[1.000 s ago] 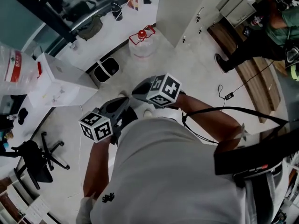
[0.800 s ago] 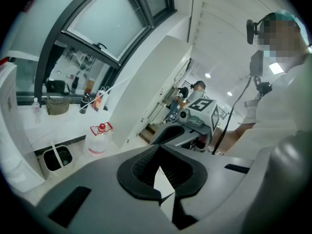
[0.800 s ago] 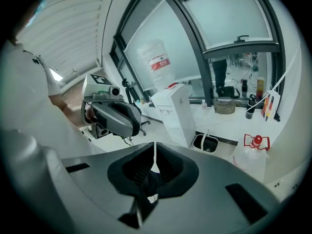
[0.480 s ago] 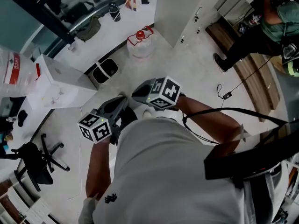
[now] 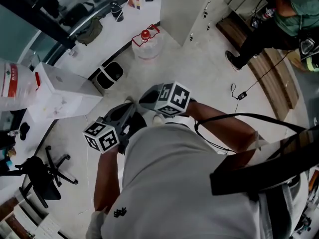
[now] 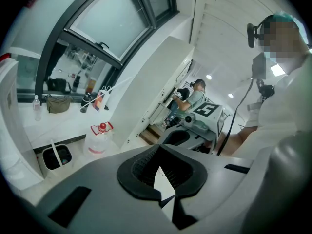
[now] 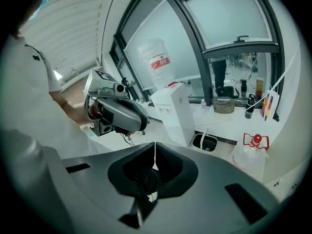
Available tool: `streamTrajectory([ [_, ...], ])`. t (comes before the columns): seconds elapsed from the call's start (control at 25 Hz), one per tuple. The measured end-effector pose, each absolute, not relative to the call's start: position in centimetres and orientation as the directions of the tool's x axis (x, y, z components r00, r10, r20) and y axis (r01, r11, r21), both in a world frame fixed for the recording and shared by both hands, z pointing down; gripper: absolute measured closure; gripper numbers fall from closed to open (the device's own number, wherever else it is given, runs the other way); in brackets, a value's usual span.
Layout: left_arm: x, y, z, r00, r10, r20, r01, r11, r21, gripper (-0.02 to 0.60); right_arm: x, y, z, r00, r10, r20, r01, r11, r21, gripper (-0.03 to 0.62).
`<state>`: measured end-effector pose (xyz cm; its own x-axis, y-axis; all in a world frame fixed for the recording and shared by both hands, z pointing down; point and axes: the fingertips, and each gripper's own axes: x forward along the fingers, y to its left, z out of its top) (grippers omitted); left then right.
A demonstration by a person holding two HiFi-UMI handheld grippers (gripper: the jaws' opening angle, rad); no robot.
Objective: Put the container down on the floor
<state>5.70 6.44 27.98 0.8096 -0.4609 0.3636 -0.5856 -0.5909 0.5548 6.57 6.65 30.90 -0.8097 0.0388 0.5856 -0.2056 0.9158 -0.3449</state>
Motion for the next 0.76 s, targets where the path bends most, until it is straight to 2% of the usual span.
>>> streamTrajectory([
  [0.76,3.8,4.0,30.0,0.837,-0.432,0.336,-0.543,-0.574,0.614,0.571,5.1,4.5,33.1,-0.803,0.033,0.595,-0.245,0.892,-0.381,0.576],
])
